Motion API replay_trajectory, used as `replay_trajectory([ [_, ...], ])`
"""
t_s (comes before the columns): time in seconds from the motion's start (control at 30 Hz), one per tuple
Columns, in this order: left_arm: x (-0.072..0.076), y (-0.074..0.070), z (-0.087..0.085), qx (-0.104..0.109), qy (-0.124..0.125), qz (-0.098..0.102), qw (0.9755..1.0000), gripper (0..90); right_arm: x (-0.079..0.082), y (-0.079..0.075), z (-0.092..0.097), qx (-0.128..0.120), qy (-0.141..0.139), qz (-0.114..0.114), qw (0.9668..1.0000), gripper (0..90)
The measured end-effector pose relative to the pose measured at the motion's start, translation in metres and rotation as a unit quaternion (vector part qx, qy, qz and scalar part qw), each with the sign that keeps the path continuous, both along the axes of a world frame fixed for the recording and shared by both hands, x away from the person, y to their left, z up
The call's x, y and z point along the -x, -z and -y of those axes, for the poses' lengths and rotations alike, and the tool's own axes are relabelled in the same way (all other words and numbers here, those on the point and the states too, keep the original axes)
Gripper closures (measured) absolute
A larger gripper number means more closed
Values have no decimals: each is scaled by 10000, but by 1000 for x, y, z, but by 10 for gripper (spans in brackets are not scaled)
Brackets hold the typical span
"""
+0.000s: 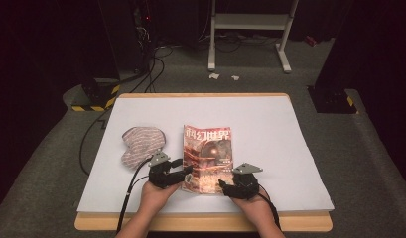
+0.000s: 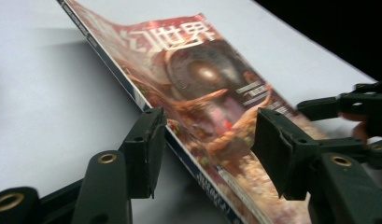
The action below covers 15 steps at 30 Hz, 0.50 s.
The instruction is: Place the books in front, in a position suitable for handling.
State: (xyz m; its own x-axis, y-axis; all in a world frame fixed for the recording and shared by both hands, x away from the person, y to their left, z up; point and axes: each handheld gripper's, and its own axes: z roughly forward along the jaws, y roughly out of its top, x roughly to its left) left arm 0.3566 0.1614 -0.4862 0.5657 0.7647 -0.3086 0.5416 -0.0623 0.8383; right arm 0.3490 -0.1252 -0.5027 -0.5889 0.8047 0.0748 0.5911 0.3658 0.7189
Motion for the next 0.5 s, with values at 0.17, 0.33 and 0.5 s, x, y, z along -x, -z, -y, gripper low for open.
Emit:
replay_trajectory([
  [0.17, 3, 3, 7, 239, 300, -208, 9990, 430, 1, 0, 1, -1, 17, 21, 10000, 335],
  [0.33, 5, 7, 19, 85, 498, -323, 9982, 424, 1, 0, 1, -1, 10, 10, 10000, 336],
  [0.5, 7, 0, 10, 10, 365, -170, 9992, 424, -1, 0, 2, -6, -46, 28, 10000, 331],
])
